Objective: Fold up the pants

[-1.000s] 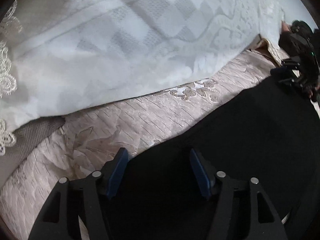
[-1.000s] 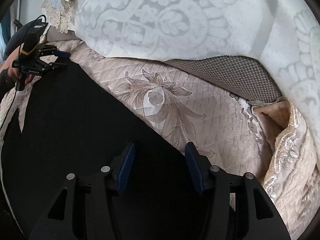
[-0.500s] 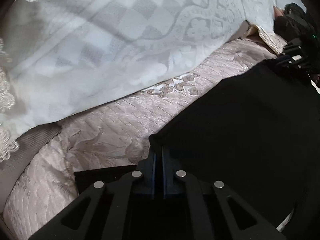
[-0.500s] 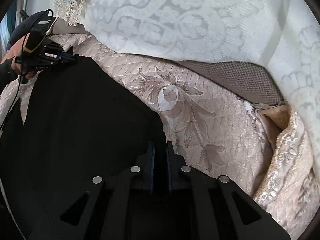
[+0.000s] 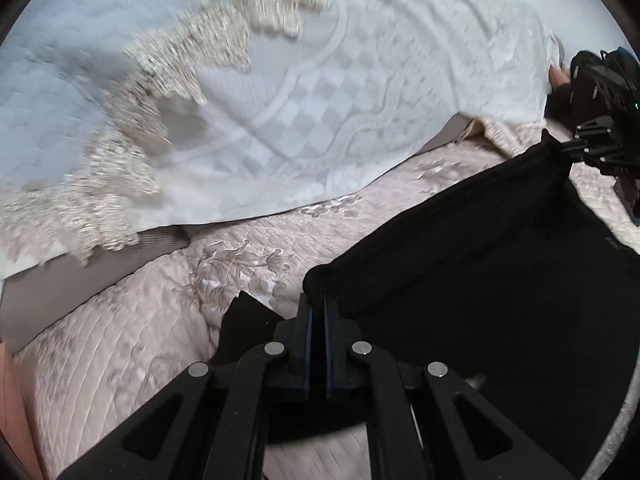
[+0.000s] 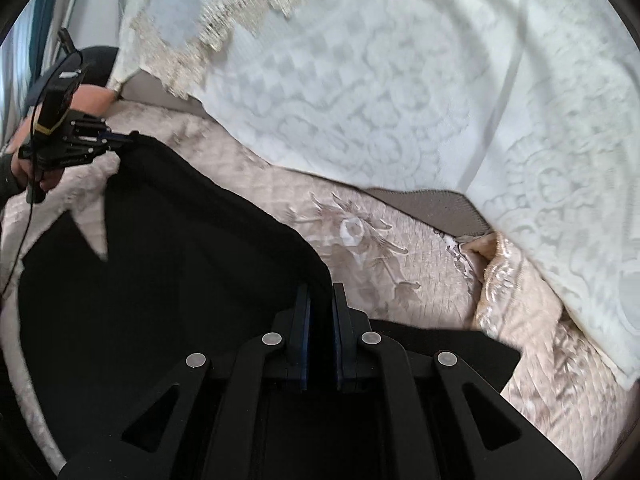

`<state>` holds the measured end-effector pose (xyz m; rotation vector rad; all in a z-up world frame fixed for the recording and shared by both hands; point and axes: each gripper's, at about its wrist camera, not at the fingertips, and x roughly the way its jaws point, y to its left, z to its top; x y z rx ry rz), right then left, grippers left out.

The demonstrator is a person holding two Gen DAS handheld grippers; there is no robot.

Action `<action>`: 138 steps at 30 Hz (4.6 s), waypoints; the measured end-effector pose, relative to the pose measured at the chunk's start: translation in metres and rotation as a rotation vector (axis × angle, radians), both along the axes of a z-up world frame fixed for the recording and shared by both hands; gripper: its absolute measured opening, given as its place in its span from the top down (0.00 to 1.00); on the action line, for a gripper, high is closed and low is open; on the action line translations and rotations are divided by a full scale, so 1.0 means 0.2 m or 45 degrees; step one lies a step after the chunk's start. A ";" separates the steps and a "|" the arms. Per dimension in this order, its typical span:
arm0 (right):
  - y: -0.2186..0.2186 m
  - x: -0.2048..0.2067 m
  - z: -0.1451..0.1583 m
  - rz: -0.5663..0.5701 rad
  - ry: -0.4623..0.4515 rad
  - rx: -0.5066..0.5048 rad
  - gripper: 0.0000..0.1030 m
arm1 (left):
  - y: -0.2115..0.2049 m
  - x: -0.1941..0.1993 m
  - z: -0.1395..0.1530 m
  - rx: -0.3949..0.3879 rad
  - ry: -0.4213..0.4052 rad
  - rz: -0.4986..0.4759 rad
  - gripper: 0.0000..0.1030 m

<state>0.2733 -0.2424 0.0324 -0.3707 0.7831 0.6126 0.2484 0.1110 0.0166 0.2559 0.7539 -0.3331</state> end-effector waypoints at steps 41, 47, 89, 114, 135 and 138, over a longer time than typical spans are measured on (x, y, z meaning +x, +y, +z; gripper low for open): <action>-0.62 -1.20 -0.31 -0.848 0.363 0.572 0.59 | 0.41 -1.27 -0.44 -0.973 0.364 0.897 0.46; -0.67 -1.19 -0.37 -0.920 0.403 0.692 0.56 | 0.36 -1.25 -0.45 -1.015 0.378 0.900 0.43; -0.83 -1.11 -0.40 -1.125 0.351 0.834 0.92 | 0.45 -1.18 -0.30 -0.769 0.188 0.995 0.96; -0.76 -1.24 -0.31 -1.117 0.241 0.698 0.75 | 0.54 -1.26 -0.56 -0.993 0.394 1.015 0.42; -0.72 -1.24 -0.31 -1.129 0.214 0.616 0.75 | 0.66 -1.36 -0.34 -0.777 0.233 1.202 0.96; -0.62 -1.25 -0.26 -1.045 0.131 0.537 0.75 | 0.54 -1.38 -0.33 -0.696 0.233 1.102 0.89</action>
